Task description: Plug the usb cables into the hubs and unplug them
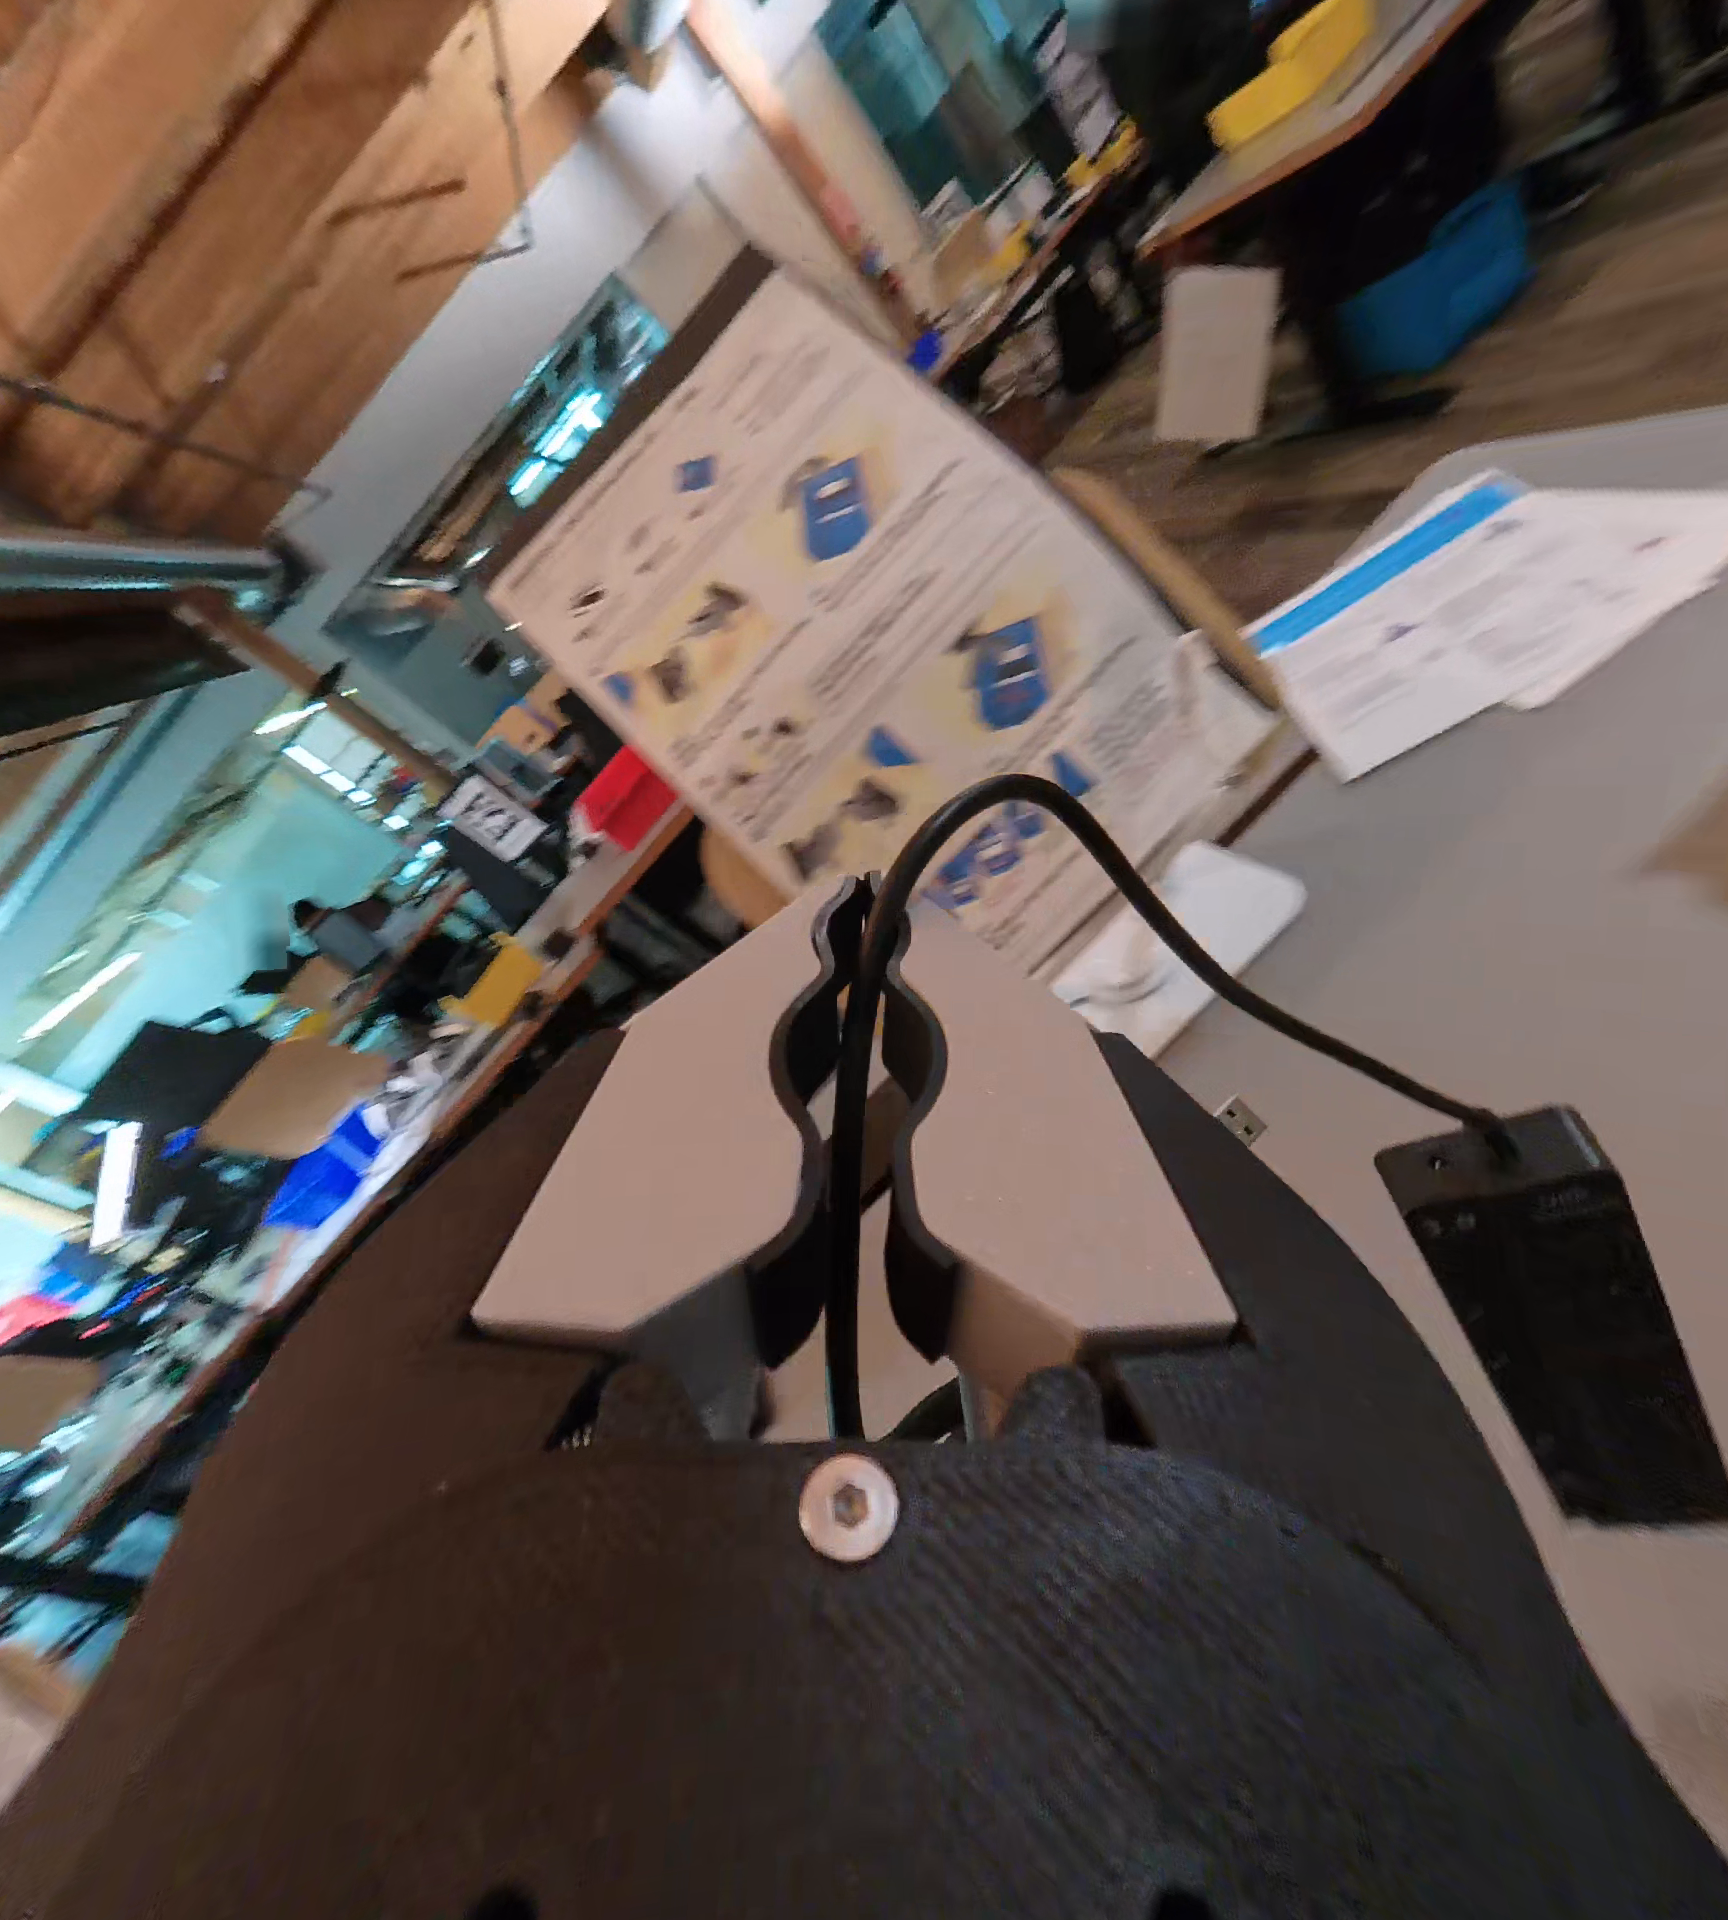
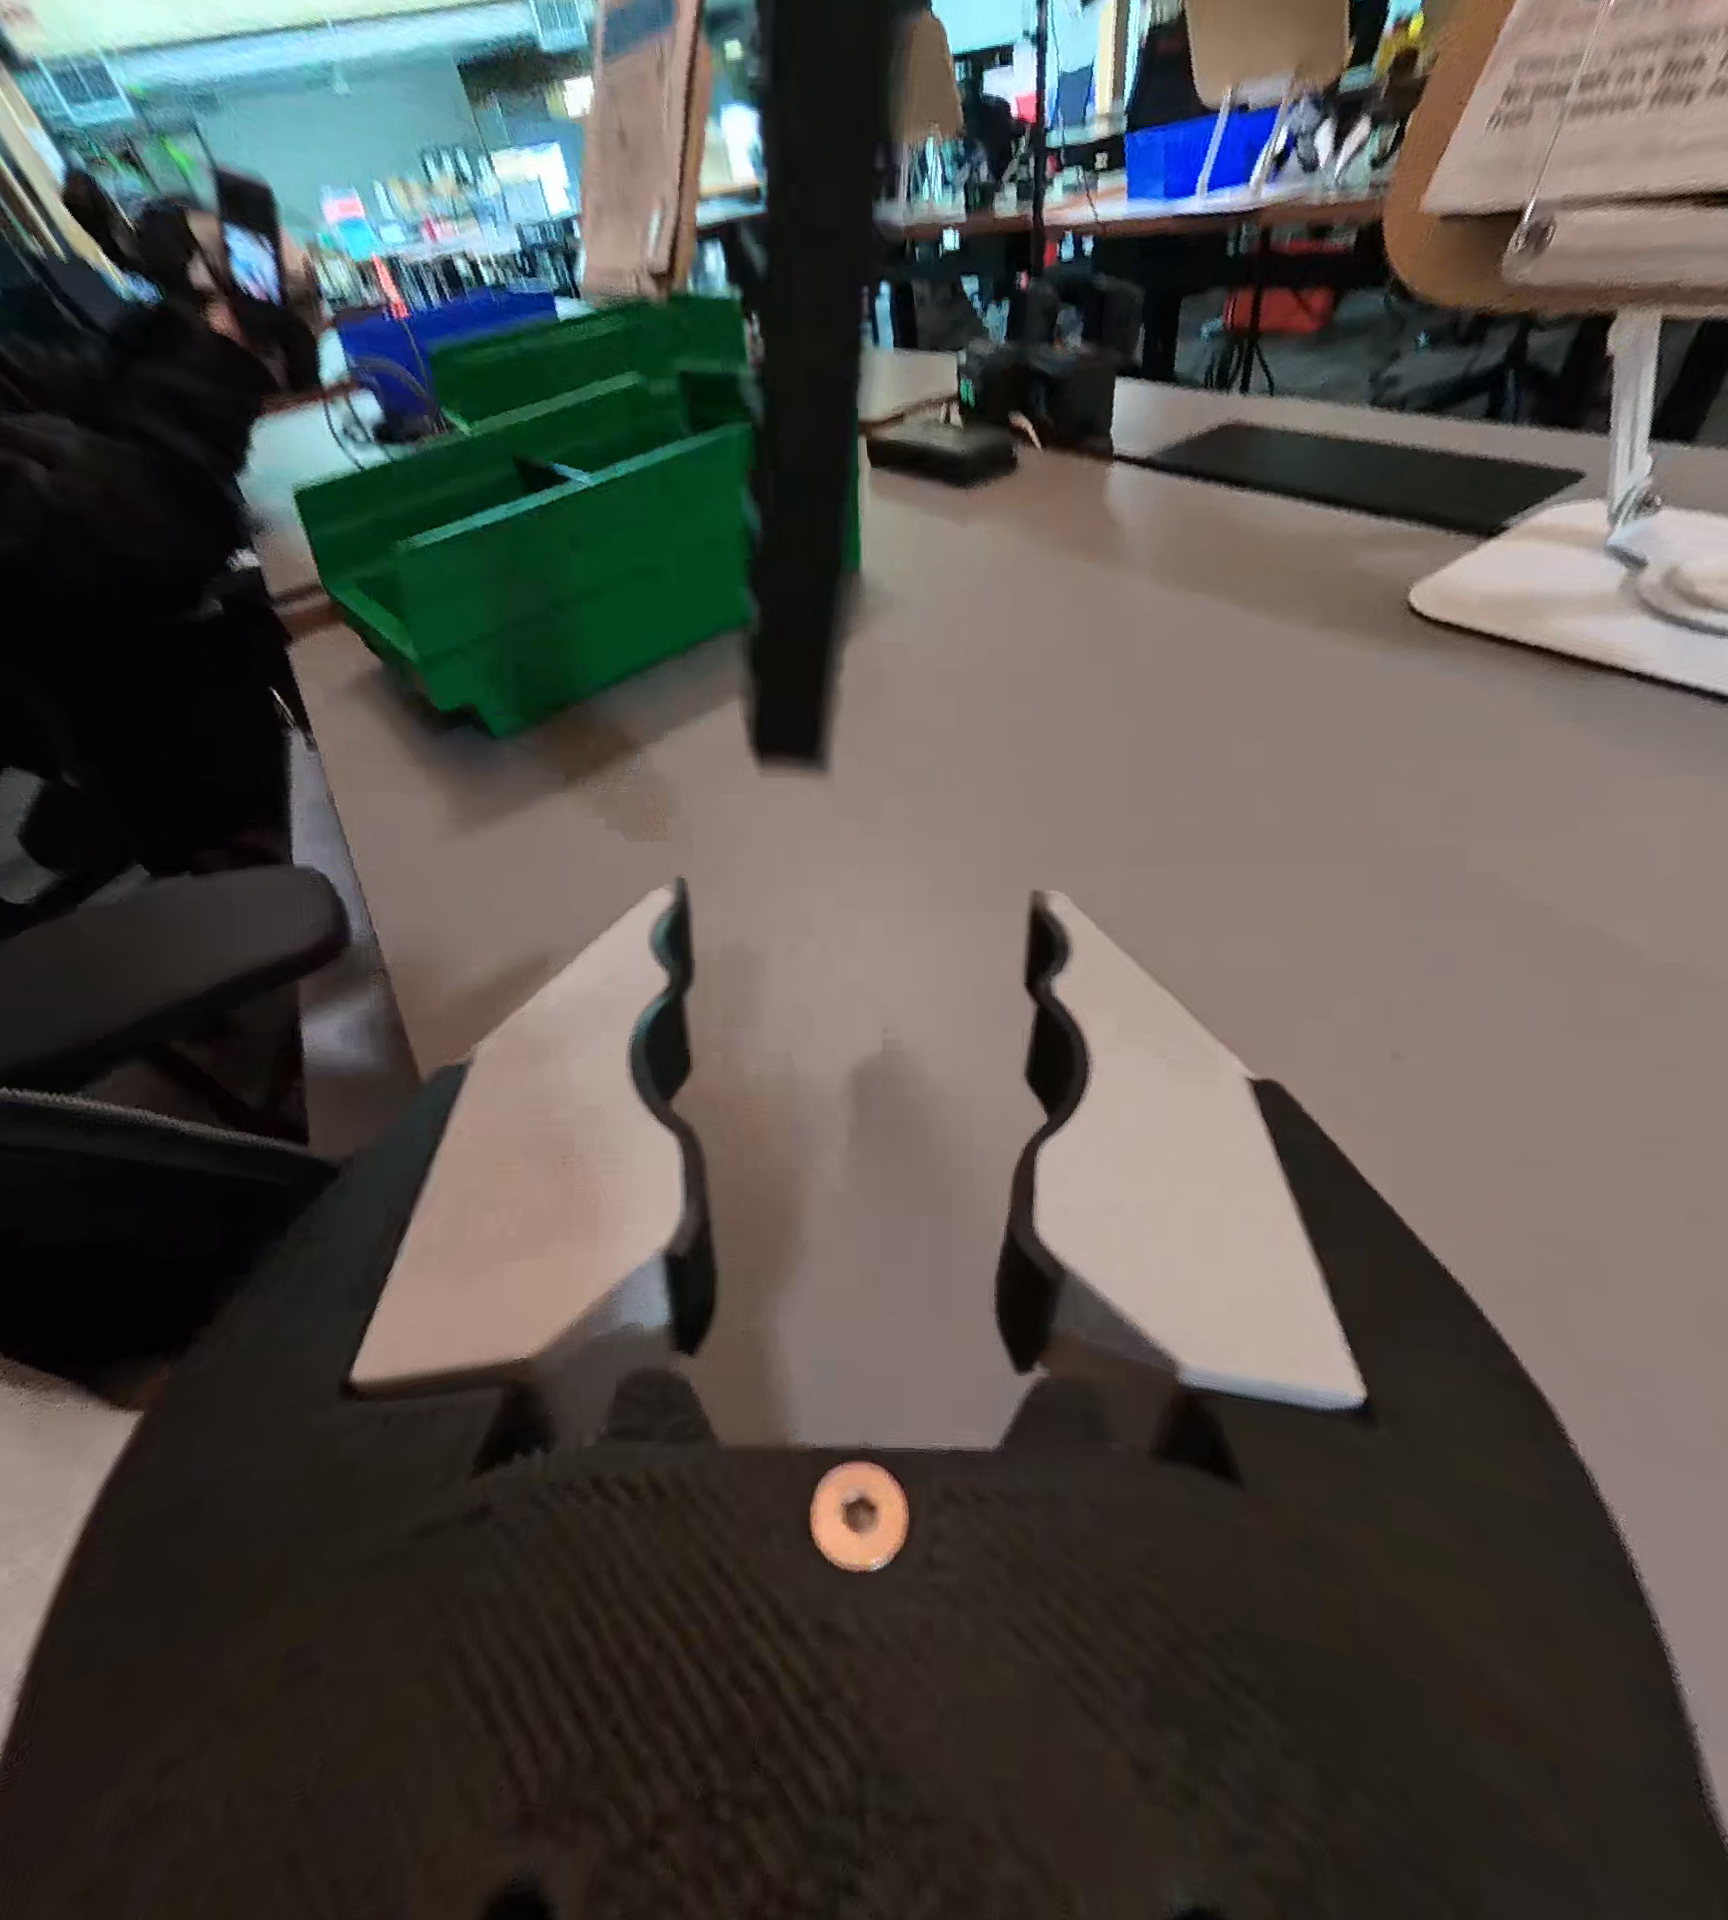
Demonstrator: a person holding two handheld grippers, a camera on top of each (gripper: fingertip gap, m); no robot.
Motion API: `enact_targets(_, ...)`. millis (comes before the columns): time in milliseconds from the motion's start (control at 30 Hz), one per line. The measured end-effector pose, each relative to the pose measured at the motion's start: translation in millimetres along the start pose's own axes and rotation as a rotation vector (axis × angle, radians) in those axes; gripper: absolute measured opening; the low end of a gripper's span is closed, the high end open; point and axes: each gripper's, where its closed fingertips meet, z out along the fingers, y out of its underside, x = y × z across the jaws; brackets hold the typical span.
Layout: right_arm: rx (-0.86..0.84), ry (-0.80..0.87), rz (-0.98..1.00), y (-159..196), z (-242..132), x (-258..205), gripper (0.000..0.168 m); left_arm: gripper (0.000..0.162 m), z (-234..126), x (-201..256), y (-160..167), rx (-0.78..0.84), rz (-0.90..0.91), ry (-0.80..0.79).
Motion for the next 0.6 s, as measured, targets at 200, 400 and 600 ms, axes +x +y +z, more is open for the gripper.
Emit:
enact_targets(200, 0.056, 0.262, -0.012, -11.3, -23.6, 54.1, 0.064, 0.0, 0.8, 80.6, -22.5, 0.121, -0.147, 0.183)
enact_targets(400, 0.101, 0.164, 0.116, -14.4, -35.1, 66.2, 0.026, 0.0, 3.9, 102.0, -26.6, 0.141, -0.211, 0.275)
enact_targets(600, 0.156, -0.007, 0.208, -22.6, -36.6, 49.9, 0.024, 0.0, 20.9, 92.9, 16.4, 0.063, -0.22, 0.214)
